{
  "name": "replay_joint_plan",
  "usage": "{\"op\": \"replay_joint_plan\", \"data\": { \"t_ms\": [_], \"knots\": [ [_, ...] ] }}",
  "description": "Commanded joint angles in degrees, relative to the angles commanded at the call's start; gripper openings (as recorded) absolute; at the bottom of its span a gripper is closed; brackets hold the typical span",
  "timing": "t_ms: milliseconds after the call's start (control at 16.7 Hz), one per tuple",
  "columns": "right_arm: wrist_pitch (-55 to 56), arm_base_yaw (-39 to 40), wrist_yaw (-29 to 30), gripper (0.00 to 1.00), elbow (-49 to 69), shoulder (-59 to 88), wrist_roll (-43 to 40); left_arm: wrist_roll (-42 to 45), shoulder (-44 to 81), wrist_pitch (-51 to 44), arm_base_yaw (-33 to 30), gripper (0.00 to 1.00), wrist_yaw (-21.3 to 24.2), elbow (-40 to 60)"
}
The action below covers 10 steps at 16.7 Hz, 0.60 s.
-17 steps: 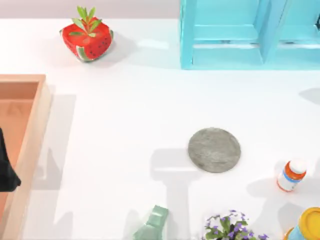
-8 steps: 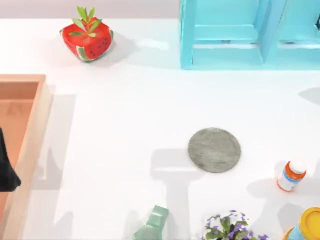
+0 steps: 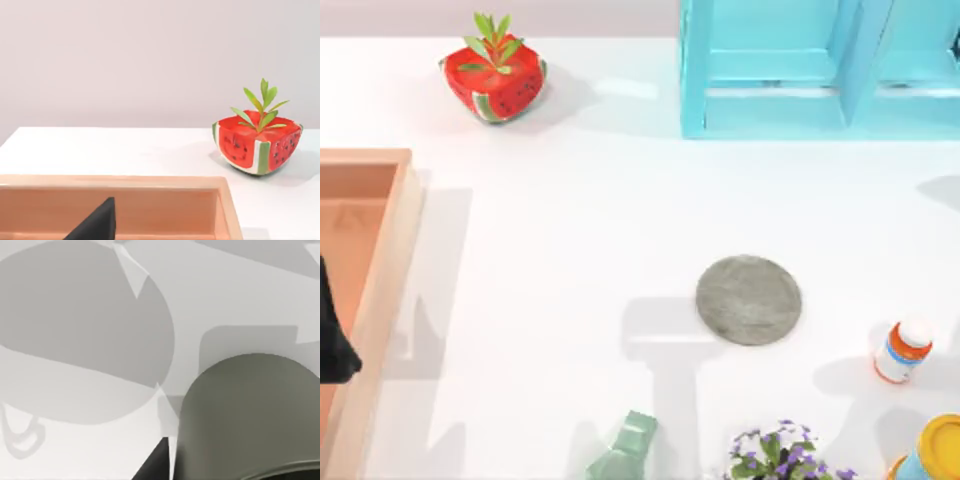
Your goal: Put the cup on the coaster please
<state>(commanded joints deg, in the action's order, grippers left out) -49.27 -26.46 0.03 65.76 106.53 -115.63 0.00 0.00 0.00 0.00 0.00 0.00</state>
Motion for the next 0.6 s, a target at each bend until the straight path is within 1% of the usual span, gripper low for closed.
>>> {"op": "replay_joint_plan", "data": {
  "t_ms": [180,300,420,600],
  "knots": [
    [-0.1,0.3,0.0,0.0,0.3,0.2,0.6,0.0,0.0,0.0,0.0,1.0,0.0,0.0],
    [-0.8,1.4,0.1,0.0,1.5,1.2,3.5,0.0,0.0,0.0,0.0,1.0,0.0,0.0],
    [-2.1,3.4,0.1,0.0,3.4,2.8,8.7,0.0,0.0,0.0,0.0,1.0,0.0,0.0],
    [-5.4,8.2,-0.1,0.0,7.0,6.0,20.4,0.0,0.0,0.0,0.0,1.0,0.0,0.0]
  ]
}}
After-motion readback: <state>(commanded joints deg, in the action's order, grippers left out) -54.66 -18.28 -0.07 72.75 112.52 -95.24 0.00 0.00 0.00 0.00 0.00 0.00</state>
